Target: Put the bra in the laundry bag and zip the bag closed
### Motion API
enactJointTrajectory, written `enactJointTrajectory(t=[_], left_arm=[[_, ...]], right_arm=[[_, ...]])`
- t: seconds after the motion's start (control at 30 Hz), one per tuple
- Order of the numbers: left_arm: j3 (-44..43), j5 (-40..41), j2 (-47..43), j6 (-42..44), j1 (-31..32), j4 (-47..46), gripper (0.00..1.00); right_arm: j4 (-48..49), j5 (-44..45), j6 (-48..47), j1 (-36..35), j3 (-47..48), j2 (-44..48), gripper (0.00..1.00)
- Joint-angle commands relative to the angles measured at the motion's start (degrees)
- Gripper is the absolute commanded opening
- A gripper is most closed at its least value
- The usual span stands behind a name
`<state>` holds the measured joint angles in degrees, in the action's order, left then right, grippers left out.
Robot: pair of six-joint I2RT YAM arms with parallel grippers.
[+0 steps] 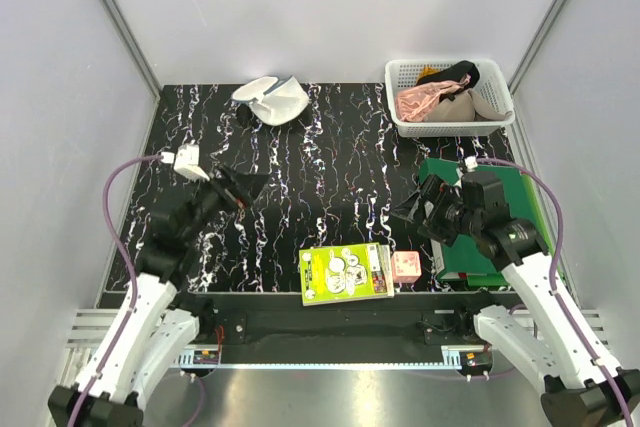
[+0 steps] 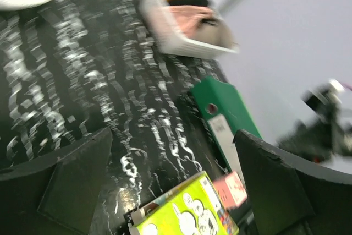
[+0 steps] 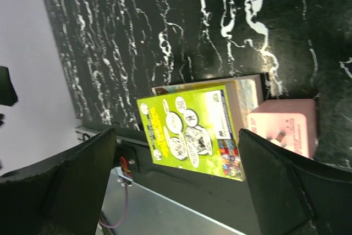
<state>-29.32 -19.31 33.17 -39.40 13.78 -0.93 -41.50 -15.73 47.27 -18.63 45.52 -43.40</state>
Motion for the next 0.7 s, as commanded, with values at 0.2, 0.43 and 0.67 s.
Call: enactJointTrajectory(t=[0.2, 0.43, 0.67], left_arm=[[-23.0, 9.0, 26.9, -8.4, -7.2, 16.0, 0.99], [-49.3, -0.9, 60.5, -9.1, -10.4, 18.7, 0.97], [-69.3, 0.3, 81.5, -24.0, -10.0, 18.1, 0.93]], right_arm=[[-11.4, 8.3, -13.9, 0.2, 13.4, -2.5, 1.0], [-14.2, 9.1, -18.6, 0.3, 19.6, -5.4, 1.0], [-14.4, 14.0, -24.5, 0.2, 21.8, -9.6, 1.0]])
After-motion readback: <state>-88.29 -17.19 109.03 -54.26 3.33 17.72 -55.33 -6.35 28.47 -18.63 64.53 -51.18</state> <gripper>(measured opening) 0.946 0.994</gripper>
